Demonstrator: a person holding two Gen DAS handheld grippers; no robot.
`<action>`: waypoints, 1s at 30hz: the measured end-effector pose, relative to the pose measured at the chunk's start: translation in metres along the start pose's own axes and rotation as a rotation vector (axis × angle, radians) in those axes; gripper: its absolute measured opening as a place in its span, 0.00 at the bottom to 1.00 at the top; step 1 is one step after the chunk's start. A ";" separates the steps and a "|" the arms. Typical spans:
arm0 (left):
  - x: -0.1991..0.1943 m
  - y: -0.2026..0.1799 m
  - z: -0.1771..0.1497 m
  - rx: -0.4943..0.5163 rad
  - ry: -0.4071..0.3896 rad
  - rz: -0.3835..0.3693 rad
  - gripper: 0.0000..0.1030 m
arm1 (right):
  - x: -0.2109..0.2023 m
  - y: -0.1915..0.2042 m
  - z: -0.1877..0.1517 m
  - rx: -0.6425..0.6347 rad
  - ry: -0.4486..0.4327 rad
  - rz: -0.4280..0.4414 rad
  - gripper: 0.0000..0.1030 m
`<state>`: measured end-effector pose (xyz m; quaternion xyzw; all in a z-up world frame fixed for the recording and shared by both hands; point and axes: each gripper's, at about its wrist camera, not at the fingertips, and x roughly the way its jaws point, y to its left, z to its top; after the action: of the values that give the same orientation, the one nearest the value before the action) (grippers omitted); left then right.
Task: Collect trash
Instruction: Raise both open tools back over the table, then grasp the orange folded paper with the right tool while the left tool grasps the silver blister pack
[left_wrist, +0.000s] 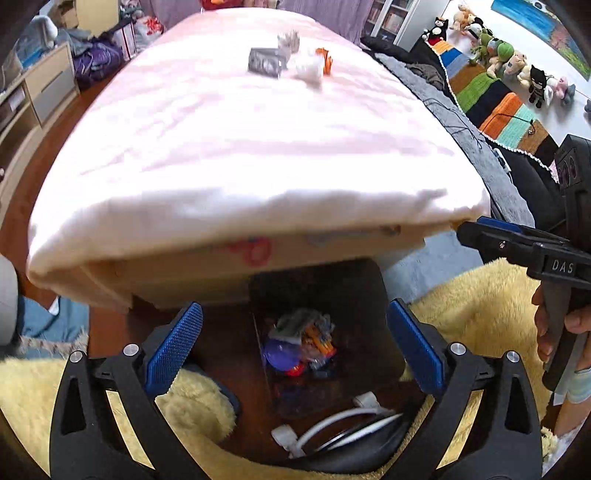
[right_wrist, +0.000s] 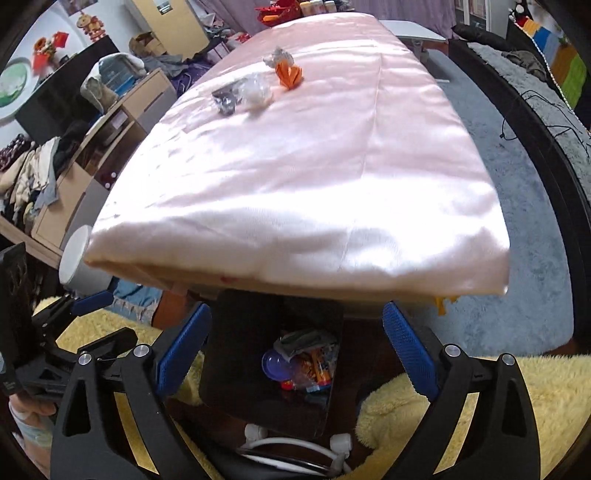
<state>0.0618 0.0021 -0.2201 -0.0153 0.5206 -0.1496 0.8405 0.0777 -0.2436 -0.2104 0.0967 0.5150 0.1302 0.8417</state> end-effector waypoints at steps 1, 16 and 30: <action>-0.002 0.000 0.006 0.007 -0.010 0.006 0.92 | -0.003 -0.001 0.006 0.000 -0.014 -0.002 0.92; 0.006 0.014 0.106 0.046 -0.080 0.080 0.92 | 0.012 0.004 0.101 -0.034 -0.091 -0.033 0.92; 0.053 0.041 0.191 0.020 -0.067 0.105 0.92 | 0.060 0.010 0.186 -0.051 -0.106 -0.014 0.77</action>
<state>0.2615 0.0022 -0.1867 0.0154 0.4909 -0.1100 0.8641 0.2685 -0.2203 -0.1745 0.0784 0.4667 0.1323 0.8710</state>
